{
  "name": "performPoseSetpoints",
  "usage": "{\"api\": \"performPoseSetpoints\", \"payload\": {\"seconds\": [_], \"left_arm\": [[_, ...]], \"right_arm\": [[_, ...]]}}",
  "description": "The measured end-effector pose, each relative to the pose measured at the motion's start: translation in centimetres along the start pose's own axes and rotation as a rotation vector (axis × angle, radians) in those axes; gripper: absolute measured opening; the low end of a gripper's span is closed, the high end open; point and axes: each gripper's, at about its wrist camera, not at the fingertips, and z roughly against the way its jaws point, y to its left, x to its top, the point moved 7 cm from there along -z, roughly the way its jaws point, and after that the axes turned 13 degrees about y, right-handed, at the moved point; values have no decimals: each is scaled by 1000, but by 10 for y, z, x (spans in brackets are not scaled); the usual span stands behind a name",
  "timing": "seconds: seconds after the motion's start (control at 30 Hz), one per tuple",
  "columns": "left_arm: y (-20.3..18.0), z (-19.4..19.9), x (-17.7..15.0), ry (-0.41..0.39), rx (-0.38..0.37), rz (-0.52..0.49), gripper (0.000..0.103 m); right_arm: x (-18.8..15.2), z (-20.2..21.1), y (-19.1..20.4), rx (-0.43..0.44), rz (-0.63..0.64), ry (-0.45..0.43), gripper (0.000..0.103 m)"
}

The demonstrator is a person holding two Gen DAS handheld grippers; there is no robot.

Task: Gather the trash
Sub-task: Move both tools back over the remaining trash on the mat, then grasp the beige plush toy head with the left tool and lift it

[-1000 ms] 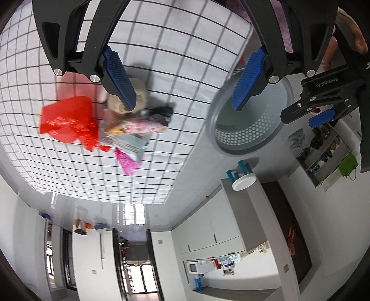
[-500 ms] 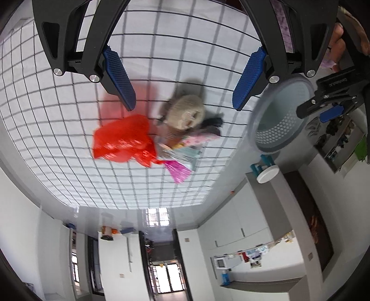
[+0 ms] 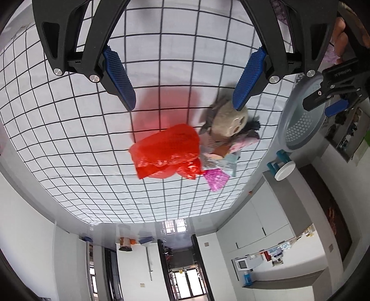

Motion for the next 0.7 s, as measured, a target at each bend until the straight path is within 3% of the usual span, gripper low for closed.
{"api": "performPoseSetpoints", "payload": {"seconds": [0.33, 0.7], "left_arm": [[-44, -24, 15, 24, -19, -71, 97], [-82, -63, 22, 78, -66, -109, 97]], "right_arm": [[-1, -12, -16, 12, -34, 19, 82], [-2, -15, -35, 85, -110, 35, 82]]}}
